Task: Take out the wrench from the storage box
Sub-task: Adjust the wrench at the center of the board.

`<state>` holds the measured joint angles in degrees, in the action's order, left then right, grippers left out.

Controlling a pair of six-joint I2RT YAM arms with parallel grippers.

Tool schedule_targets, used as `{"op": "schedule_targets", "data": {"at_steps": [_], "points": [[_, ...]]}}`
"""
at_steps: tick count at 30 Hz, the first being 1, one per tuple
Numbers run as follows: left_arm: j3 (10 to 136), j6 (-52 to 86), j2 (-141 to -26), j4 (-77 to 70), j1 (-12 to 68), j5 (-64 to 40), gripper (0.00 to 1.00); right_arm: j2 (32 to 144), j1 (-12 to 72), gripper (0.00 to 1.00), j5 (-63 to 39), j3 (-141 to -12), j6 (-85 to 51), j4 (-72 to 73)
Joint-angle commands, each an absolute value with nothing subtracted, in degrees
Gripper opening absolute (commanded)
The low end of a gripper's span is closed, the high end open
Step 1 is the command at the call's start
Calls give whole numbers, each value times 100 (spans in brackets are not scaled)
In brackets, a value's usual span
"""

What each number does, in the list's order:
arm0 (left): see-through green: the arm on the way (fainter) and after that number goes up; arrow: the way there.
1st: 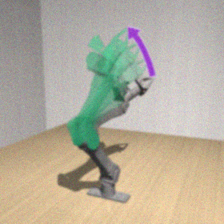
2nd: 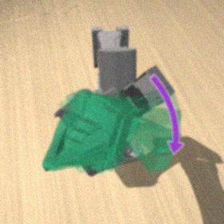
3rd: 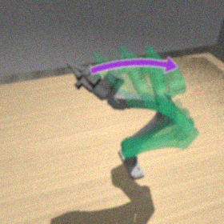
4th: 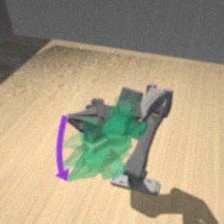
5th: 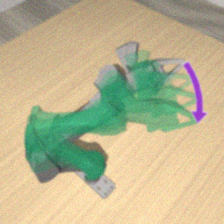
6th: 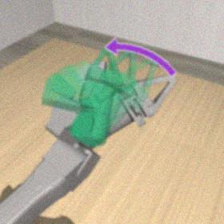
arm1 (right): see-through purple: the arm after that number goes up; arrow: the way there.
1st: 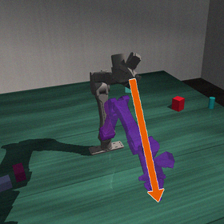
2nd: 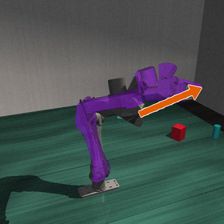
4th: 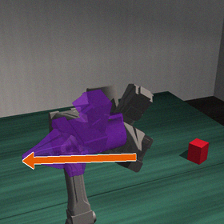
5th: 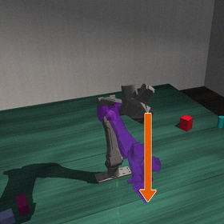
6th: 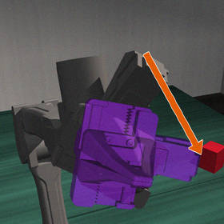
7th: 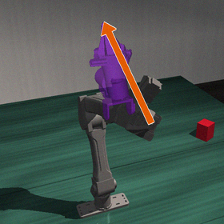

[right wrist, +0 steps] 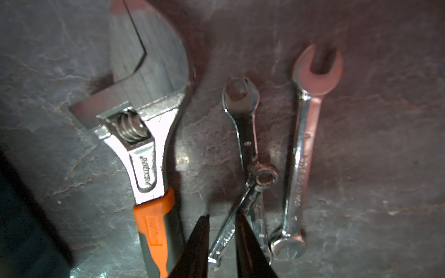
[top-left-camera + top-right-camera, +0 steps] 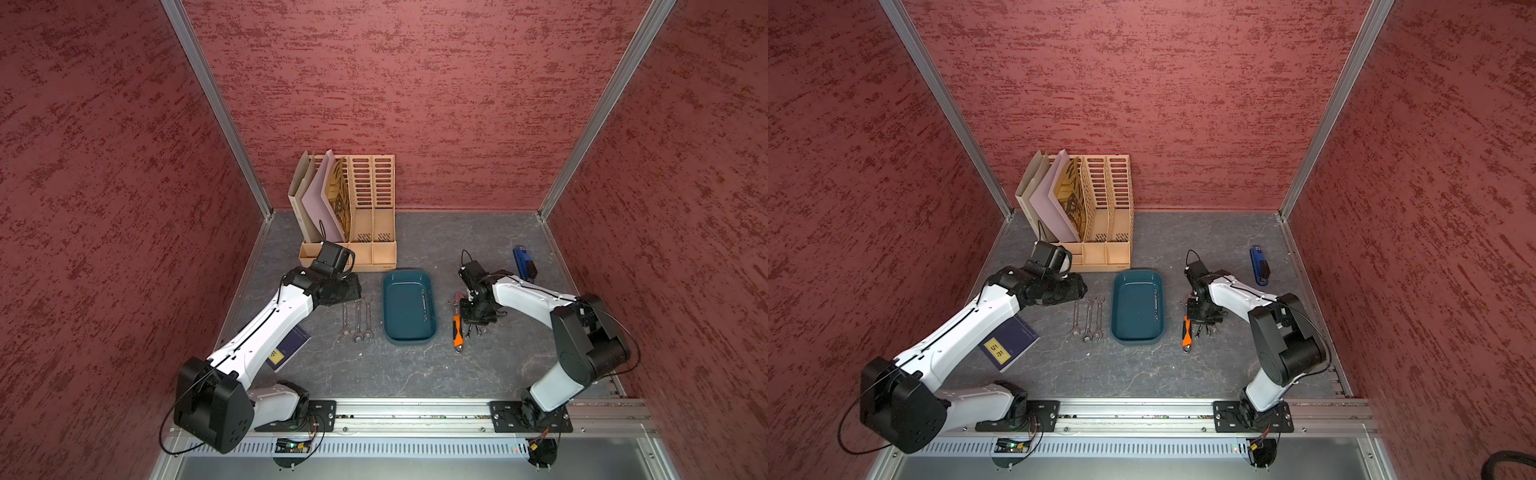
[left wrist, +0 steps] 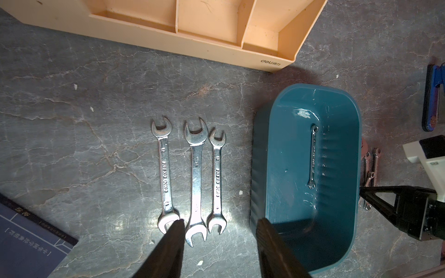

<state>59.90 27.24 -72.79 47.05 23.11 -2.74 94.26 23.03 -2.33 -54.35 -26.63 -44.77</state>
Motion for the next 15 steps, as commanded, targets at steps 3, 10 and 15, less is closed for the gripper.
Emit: {"op": "schedule_targets", "data": {"at_steps": [3, 10, 15], "points": [[6161, 2742, -7348, 4594, 2355, -282, 51, 9727, 2258, 23, -127, -5289, -2705, -4226], [6135, 2757, -7374, 4563, 2373, -290, 51, 9747, 2329, 23, -310, -5340, -2422, -4043], [6161, 2765, -7383, 4570, 2399, -292, 51, 9819, 2393, 22, -306, -5500, -2209, -4131]]}}
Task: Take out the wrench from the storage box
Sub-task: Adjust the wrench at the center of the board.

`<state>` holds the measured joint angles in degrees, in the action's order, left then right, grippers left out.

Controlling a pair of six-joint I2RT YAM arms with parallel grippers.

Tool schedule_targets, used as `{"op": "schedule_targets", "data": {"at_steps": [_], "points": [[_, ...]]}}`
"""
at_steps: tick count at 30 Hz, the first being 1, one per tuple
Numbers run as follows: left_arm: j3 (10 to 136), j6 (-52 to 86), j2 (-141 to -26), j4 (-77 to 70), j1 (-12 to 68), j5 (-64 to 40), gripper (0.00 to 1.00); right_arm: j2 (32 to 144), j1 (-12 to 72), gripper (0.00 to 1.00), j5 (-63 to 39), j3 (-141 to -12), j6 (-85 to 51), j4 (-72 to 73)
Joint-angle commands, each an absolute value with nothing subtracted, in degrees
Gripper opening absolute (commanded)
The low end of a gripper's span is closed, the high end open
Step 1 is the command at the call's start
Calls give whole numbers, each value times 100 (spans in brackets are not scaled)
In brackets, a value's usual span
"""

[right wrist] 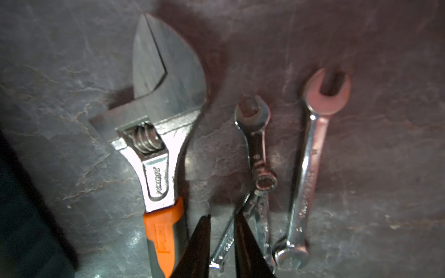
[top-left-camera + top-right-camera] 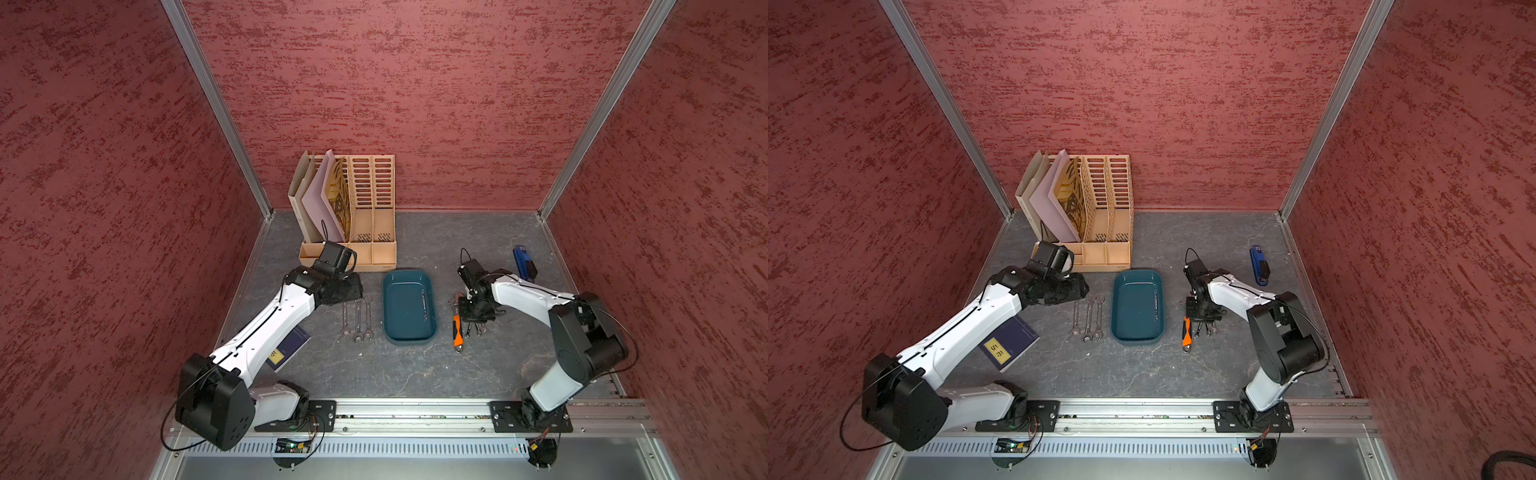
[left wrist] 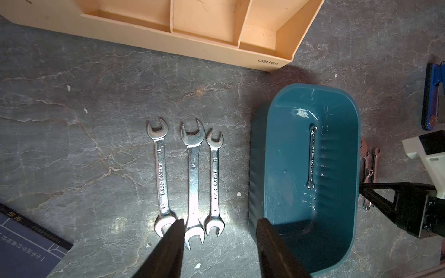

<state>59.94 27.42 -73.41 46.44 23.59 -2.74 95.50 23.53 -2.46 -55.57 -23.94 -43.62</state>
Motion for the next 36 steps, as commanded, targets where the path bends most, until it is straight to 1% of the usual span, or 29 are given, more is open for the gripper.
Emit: {"op": "schedule_targets", "data": {"at_steps": [1, 9, 16, 20, 29, 34, 36], "points": [[6161, 2760, -7374, 4570, 2405, -290, 51, 9777, 2405, 22, -360, -5501, -2166, -4107], [6161, 2783, -7356, 4570, 2426, -279, 51, 9491, 2448, 23, -296, -5577, -2215, -4354], [6226, 2855, -7434, 4485, 2578, -263, 51, 9185, 2452, 31, 220, -5575, -2492, -4590], [6354, 2909, -7570, 4457, 2795, -194, 51, 9344, 2439, 33, 123, -5540, -2583, -4407], [6611, 2997, -7989, 4324, 3185, -133, 51, 9814, 2437, 29, -79, -5415, -2689, -4084], [6817, 2977, -8188, 4352, 3260, -121, 51, 9862, 2452, 17, -121, -5418, -2637, -4043], [6883, 2970, -8237, 4333, 3283, -132, 51, 9880, 2441, 15, -110, -5446, -2611, -4076]]}}
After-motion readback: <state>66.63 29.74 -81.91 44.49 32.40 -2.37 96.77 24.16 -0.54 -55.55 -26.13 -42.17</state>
